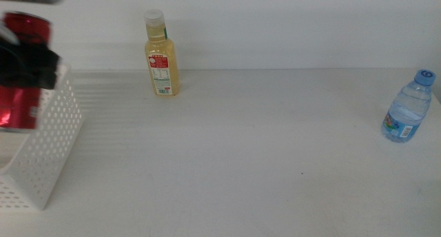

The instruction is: Use arms to grab the bottles and put them into the dustbin to the left of the table.

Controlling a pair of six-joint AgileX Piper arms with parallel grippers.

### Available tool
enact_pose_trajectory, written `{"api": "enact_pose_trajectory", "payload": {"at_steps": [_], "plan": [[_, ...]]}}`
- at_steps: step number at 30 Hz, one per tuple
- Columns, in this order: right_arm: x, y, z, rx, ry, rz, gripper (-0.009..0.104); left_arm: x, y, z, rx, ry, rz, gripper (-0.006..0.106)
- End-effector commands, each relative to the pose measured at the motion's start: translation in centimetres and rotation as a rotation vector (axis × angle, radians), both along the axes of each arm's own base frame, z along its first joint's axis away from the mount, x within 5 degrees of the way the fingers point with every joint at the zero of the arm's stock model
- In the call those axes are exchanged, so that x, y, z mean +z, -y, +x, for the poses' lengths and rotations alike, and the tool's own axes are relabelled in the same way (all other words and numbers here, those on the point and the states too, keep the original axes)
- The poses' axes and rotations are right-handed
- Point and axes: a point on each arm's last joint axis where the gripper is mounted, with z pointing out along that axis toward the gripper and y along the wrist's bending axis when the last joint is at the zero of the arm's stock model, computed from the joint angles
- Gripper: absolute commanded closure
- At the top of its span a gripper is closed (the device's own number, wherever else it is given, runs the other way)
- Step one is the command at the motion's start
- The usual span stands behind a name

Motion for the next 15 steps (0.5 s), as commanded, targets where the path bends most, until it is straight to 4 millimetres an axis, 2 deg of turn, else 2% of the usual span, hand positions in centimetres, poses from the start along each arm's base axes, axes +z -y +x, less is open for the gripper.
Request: {"api": "enact_pose_trajectory", "payload": {"at_steps": [1,8,15], "plan": [[1.1,0.0,-0.1,-0.004,0.110,-0.011,0.028,3.0,-1.4,-0.1,0.028,0.101,-0.009,0.105],[1.1,0.0,-0.1,-0.004,0.110,-0.011,0.028,3.7,-5.1,1.6,0.098,0.024,-0.063,0.105],[1.1,0.0,-0.1,-0.004,0.110,-0.011,0.028,2.4,-8.6,4.2,0.118,-0.090,-0.074,0.105]]}}
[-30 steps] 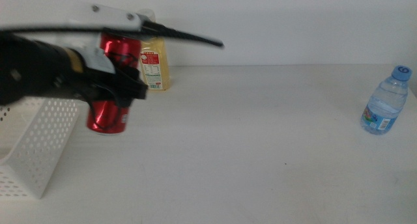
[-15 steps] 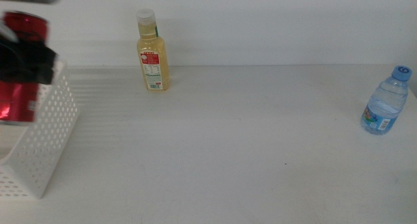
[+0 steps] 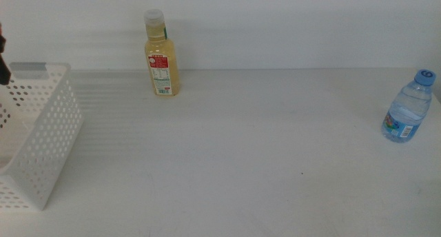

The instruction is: Use arms to grab the bottles and put them into the dustbin to the left of the table.

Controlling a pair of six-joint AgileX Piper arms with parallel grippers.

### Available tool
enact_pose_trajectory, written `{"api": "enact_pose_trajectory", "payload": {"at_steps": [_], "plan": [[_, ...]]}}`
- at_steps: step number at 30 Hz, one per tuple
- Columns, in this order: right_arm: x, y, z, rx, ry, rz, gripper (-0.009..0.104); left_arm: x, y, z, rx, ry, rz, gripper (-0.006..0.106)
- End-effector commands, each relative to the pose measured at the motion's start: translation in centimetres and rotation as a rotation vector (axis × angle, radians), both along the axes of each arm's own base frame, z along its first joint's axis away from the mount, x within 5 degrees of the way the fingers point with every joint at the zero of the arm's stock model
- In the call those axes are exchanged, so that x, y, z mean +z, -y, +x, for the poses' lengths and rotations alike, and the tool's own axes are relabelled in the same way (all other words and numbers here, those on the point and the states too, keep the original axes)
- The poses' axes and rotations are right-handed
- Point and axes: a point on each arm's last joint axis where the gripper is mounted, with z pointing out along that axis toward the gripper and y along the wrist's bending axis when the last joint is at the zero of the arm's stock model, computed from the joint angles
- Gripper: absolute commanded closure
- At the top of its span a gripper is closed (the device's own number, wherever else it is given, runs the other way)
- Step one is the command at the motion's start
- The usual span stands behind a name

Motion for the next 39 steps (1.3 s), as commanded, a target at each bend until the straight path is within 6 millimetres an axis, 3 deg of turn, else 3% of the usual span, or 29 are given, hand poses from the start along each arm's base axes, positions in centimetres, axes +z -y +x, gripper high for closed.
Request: {"api": "enact_pose_trajectory", "payload": {"at_steps": [1,6,13,31,39], "plan": [[1.1,0.0,-0.1,-0.004,0.110,-0.011,0.028,2.0,-1.0,0.3,0.017,0.094,0.007,0.105],[1.1,0.0,-0.1,-0.004,0.110,-0.011,0.028,0.8,-3.3,1.8,0.046,0.027,-0.005,0.105],[1.1,0.0,-0.1,-0.004,0.110,-0.011,0.028,-2.0,-4.6,4.1,0.023,-0.031,0.023,0.105],[1.1,0.0,-0.1,-0.004,0.110,-0.011,0.028,-10.8,-6.1,8.5,0.024,-0.199,-0.043,0.105],[1.1,0.0,-0.1,-0.004,0.110,-0.011,0.028,-13.5,-5.6,9.7,0.004,-0.241,-0.043,0.105]]}}
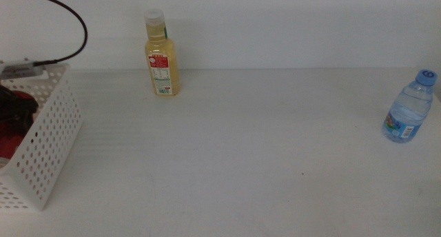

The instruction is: Use arms to grab the bottles and put them into the dustbin to the left of the table.

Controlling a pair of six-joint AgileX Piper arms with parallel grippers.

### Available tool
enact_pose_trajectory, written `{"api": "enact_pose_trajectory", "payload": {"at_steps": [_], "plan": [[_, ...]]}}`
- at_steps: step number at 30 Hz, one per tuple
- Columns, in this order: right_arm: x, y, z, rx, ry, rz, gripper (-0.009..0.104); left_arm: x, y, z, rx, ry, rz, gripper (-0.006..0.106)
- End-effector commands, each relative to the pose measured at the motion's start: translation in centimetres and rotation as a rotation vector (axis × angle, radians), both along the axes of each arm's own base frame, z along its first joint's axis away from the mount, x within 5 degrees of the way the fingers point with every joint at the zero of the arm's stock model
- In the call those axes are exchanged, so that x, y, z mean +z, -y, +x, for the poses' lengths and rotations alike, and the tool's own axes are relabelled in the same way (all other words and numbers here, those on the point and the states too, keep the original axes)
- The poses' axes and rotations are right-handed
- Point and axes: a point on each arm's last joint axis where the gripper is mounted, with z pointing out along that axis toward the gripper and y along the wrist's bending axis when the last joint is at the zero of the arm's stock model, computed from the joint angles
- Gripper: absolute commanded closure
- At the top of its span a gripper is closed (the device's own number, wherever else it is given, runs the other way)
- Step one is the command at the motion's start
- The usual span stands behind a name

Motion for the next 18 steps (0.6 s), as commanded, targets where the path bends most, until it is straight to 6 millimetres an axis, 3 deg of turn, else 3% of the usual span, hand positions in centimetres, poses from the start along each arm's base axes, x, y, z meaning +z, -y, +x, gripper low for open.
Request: {"api": "enact_pose_trajectory", "payload": {"at_steps": [1,5,9,12,18], "plan": [[1.1,0.0,-0.1,-0.004,0.110,-0.012,0.028,3.1,0.6,0.4,-0.006,0.099,0.020,0.105],[1.1,0.0,-0.1,-0.004,0.110,-0.012,0.028,2.7,1.5,0.9,-0.031,0.102,0.027,0.101],[1.1,0.0,-0.1,-0.004,0.110,-0.012,0.028,2.8,1.9,1.2,-0.047,0.119,0.048,0.089],[1.1,0.0,-0.1,-0.004,0.110,-0.012,0.028,2.8,2.0,1.3,-0.053,0.129,0.062,0.071],[1.1,0.0,-0.1,-0.004,0.110,-0.012,0.028,2.8,1.9,1.3,-0.055,0.130,0.072,0.024]]}}
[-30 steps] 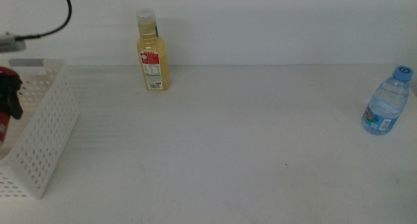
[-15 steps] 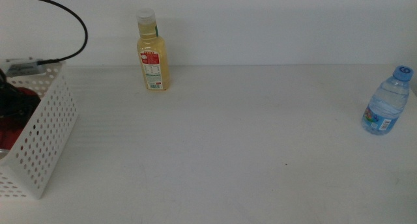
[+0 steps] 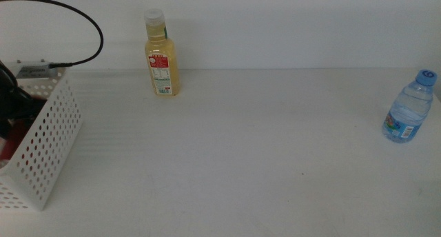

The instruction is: Use arms to grab the bottles and put them into the dustbin to the left of the table.

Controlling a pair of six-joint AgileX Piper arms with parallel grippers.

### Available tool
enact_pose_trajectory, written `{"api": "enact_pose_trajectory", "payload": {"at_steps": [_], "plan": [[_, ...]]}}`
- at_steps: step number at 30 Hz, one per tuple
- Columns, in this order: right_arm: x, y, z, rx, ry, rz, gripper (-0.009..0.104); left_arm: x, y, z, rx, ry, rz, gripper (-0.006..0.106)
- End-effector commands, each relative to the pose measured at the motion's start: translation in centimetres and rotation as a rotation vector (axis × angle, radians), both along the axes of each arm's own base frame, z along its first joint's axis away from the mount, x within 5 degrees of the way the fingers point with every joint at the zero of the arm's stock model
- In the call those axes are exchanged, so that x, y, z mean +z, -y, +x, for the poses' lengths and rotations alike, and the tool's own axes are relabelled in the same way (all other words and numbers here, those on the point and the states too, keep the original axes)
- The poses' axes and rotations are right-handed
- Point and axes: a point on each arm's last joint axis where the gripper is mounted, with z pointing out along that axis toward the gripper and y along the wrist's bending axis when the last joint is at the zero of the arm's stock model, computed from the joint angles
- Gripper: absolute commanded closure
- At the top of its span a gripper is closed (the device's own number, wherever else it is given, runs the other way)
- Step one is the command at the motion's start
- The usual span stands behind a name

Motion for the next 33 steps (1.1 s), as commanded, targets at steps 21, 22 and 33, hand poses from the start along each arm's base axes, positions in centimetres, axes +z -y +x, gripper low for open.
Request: {"api": "enact_pose_trajectory", "payload": {"at_steps": [21,22,33], "plan": [[1.1,0.0,-0.1,-0.004,0.110,-0.012,0.028,18.7,8.1,-5.4,0.067,0.396,0.116,0.012],[1.1,0.0,-0.1,-0.004,0.110,-0.012,0.028,19.3,9.1,-6.2,0.049,0.424,0.108,0.012],[1.1,0.0,-0.1,-0.004,0.110,-0.012,0.028,21.9,15.6,-13.2,-0.015,0.645,0.071,0.012]]}}
